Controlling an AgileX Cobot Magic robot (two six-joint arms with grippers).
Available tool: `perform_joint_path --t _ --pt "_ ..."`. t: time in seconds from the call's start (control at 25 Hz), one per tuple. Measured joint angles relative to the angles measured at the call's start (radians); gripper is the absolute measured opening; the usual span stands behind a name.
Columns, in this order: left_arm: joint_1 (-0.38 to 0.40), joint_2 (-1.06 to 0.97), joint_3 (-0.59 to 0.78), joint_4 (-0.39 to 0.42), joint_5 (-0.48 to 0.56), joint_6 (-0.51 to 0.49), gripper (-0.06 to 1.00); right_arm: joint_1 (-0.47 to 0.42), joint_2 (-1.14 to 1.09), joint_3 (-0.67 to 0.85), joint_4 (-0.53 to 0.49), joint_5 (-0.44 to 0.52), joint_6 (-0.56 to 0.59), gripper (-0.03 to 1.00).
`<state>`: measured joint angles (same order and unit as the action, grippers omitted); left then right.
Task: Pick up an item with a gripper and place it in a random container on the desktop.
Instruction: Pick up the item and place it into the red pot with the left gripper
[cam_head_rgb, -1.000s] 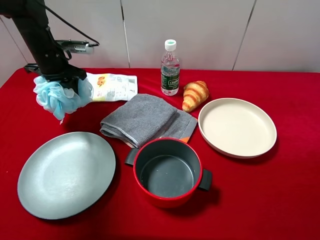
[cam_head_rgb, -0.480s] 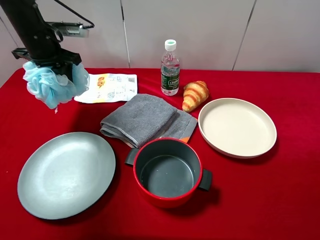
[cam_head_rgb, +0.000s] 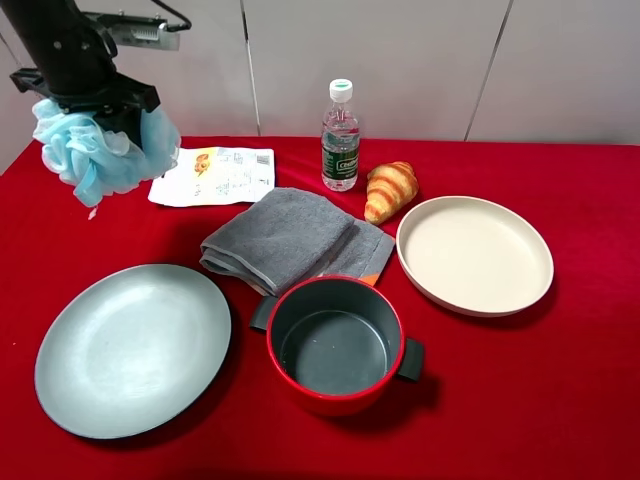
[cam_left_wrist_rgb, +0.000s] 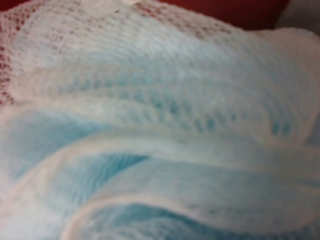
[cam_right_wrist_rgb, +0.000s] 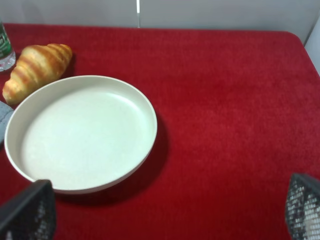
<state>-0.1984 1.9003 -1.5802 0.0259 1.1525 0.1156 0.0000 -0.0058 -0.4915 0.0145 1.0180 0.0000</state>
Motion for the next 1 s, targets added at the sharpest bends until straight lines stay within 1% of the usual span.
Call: perform_joint_path --t 0.36,0.56,1.0 --pt "-0.096 -0.016 0.000 -0.001 0.002 -0.003 0.48 0.000 -0.001 0.000 0.000 0.000 0.000 0.69" --pt "-0.162 -0.018 0.000 0.000 0.002 -0.028 0.48 0.000 -0.001 0.000 0.000 0.000 0.000 0.69" --pt "-0.321 -0.018 0.000 0.000 0.002 -0.045 0.48 0.000 -0.001 0.000 0.000 0.000 0.000 0.69"
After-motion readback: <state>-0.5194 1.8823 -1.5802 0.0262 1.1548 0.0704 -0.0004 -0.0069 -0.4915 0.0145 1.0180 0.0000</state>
